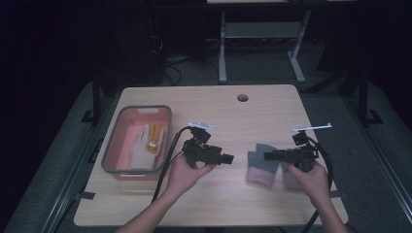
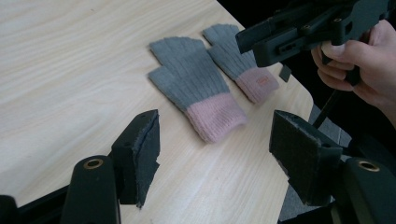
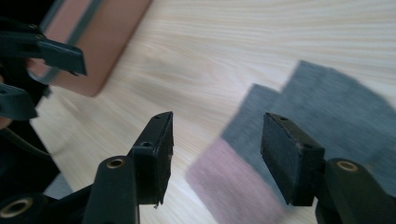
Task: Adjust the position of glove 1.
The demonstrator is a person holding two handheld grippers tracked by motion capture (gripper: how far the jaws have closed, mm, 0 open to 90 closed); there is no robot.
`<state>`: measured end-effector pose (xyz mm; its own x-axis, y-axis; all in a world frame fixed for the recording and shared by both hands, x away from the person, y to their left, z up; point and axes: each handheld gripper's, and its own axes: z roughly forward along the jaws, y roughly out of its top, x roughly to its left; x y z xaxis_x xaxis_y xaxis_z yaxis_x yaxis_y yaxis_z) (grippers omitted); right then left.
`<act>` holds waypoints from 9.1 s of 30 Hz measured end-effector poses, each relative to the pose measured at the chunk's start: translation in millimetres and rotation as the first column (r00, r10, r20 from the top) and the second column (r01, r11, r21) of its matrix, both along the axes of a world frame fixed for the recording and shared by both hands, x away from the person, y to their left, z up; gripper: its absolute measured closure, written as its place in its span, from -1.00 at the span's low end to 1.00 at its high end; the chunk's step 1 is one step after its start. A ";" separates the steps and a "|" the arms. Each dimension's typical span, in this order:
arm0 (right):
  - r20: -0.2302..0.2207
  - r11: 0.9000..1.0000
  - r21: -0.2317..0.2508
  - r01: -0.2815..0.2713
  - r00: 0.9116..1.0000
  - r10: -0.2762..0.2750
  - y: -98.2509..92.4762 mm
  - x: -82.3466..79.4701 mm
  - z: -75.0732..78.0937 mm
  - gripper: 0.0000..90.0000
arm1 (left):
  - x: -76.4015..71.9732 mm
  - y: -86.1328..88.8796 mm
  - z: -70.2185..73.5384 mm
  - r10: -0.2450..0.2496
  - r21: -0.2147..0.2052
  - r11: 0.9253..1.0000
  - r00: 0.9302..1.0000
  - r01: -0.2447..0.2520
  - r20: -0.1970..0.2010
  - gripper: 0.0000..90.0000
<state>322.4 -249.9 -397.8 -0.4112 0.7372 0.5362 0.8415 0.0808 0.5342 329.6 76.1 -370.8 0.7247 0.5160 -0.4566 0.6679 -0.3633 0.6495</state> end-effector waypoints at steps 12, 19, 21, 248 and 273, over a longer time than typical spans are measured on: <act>0.008 0.991 -0.123 0.054 0.999 -0.053 -32.5 -15.3 -18.0 -0.03 | -5.2 -18.8 -12.2 -0.028 -0.005 1.000 1.000 0.028 0.004 -0.28; 0.036 0.976 -0.204 0.079 0.997 -0.073 -48.3 -20.3 -30.9 0.00 | -7.7 -26.3 -18.2 -0.051 0.005 0.999 0.999 0.051 0.004 -0.29; 0.029 0.972 -0.217 0.086 0.996 -0.082 -49.6 -20.6 -32.9 0.00 | -8.0 -26.7 -19.0 -0.051 0.003 0.999 0.999 0.051 0.003 -0.29; -0.023 0.996 0.022 0.090 0.996 -0.090 60.7 22.3 -0.3 0.76 | 16.1 -3.5 -32.4 0.083 -0.018 0.996 0.991 -0.086 -0.109 0.42; -0.009 0.999 0.030 0.027 1.000 -0.026 104.7 40.4 24.3 0.76 | 16.8 42.9 -8.4 0.137 -0.045 0.989 0.988 -0.140 -0.076 0.43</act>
